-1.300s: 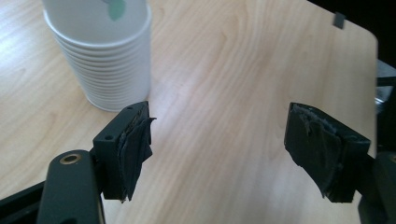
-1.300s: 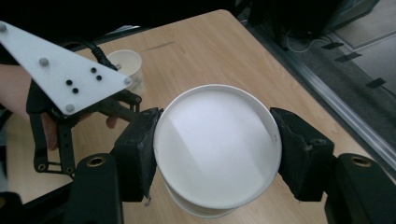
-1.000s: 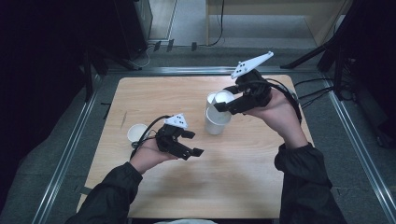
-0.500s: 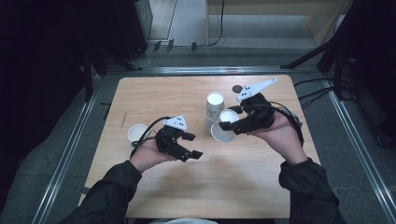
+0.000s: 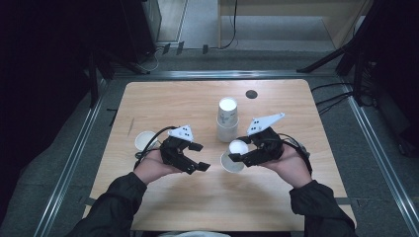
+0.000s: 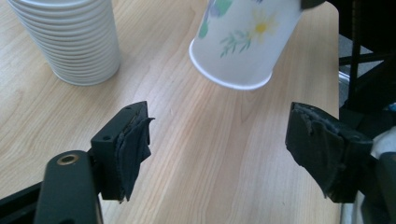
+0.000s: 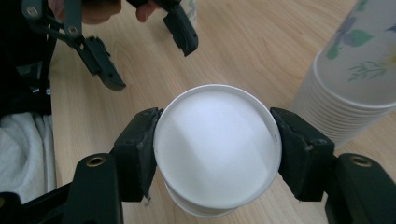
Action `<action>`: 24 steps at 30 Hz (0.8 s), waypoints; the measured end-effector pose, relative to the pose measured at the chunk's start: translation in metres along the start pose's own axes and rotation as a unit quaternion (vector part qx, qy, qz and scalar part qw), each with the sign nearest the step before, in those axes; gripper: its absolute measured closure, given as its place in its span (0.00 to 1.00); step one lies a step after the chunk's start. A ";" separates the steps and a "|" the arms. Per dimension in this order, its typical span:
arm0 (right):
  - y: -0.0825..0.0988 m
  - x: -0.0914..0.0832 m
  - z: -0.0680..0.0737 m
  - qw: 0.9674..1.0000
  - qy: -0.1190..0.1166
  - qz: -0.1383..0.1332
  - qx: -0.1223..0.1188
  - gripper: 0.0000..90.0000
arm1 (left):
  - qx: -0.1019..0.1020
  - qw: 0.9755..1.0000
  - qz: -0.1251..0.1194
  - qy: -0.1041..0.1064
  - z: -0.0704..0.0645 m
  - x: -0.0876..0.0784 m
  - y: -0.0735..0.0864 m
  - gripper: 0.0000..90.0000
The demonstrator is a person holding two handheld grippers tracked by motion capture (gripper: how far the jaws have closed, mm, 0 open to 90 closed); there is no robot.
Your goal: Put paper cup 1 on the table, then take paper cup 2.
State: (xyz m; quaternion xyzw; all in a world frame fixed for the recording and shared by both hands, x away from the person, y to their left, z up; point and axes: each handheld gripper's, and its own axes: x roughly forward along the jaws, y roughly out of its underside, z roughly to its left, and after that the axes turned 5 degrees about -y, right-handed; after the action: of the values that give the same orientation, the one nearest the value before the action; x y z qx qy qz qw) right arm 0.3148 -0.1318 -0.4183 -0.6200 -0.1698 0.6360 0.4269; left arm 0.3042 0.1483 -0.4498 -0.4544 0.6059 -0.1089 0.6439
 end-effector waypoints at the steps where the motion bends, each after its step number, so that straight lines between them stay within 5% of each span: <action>1: 0.001 0.003 0.001 1.000 -0.001 0.003 -0.005 0.41 | 0.000 1.000 -0.003 0.002 -0.001 -0.001 0.002 0.24; 8: 0.003 0.014 0.004 1.000 -0.013 -0.009 -0.007 0.41 | 0.003 1.000 0.006 -0.002 -0.002 -0.003 0.010 0.23; 24: -0.001 0.027 0.009 0.997 -0.066 -0.024 -0.025 0.41 | 0.008 0.999 0.004 0.033 -0.006 0.005 0.015 0.18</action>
State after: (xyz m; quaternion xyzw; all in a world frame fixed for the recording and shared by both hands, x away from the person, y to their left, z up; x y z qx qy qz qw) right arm 0.3100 -0.1080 -0.4336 -0.5832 -0.2284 0.6605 0.4142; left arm 0.2942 0.1504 -0.4633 -0.4433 0.6278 -0.1265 0.6272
